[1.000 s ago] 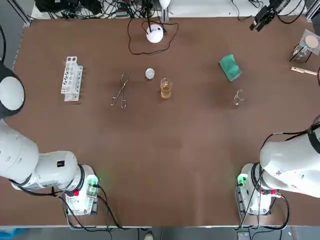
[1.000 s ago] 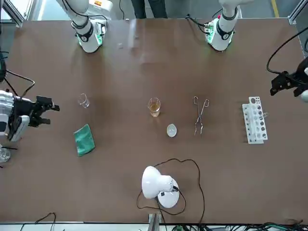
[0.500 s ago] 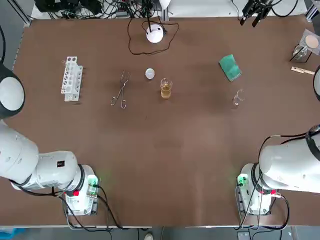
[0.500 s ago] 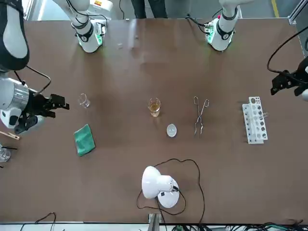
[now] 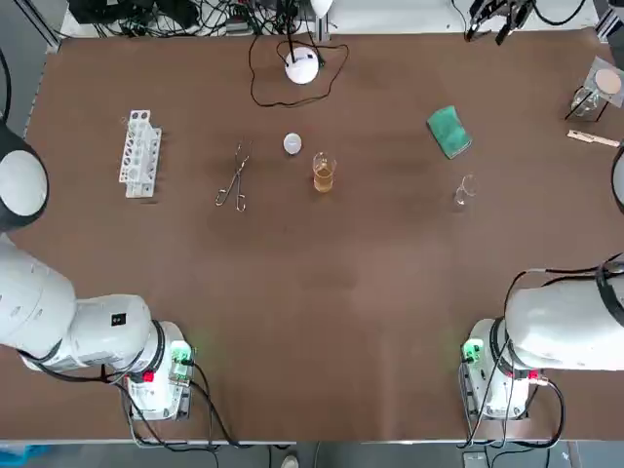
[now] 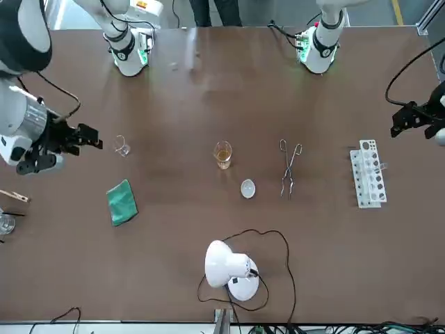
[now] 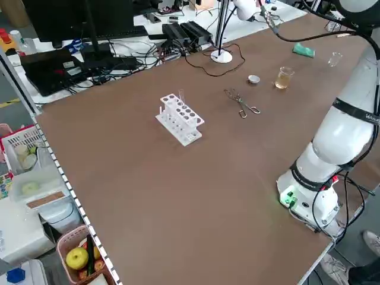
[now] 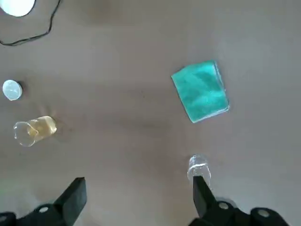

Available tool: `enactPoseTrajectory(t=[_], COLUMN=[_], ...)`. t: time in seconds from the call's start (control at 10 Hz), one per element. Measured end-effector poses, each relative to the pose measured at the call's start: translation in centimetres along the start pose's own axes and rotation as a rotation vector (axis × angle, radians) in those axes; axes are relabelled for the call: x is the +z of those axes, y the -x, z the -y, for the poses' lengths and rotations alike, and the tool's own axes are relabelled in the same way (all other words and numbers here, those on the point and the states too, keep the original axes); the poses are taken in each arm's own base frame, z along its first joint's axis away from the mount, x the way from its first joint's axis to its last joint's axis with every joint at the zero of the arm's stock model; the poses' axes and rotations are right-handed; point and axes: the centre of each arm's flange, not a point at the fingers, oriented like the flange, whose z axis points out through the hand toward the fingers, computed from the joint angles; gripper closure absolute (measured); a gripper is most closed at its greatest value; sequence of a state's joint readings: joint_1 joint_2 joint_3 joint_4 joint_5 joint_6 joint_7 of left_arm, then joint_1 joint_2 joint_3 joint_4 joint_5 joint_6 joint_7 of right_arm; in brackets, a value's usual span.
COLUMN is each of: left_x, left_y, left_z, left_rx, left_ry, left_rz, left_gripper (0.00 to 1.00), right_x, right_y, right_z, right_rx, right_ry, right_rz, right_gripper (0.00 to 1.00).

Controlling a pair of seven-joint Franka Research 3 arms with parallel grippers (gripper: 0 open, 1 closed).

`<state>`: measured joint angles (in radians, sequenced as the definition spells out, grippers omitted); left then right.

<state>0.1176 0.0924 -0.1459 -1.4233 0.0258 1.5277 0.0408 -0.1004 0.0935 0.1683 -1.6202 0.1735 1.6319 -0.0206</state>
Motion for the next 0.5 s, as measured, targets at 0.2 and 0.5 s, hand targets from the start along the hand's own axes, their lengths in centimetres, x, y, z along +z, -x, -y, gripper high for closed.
enactPoseTrajectory(t=[0.2, 0.5], left_x=[0.0, 0.0], left_y=[0.0, 0.0], left_z=[0.0, 0.3], left_rx=[0.000, -0.005], left_ry=[0.000, 0.000], left_rz=[0.000, 0.000], left_gripper=[0.00, 0.00], right_x=[-1.7, -4.3], right_y=[0.7, 1.6], right_z=[-2.4, -5.1], right_rx=[0.052, 0.090], right_ry=[0.018, 0.073], right_rz=[-0.025, -0.037], right_gripper=[0.00, 0.00])
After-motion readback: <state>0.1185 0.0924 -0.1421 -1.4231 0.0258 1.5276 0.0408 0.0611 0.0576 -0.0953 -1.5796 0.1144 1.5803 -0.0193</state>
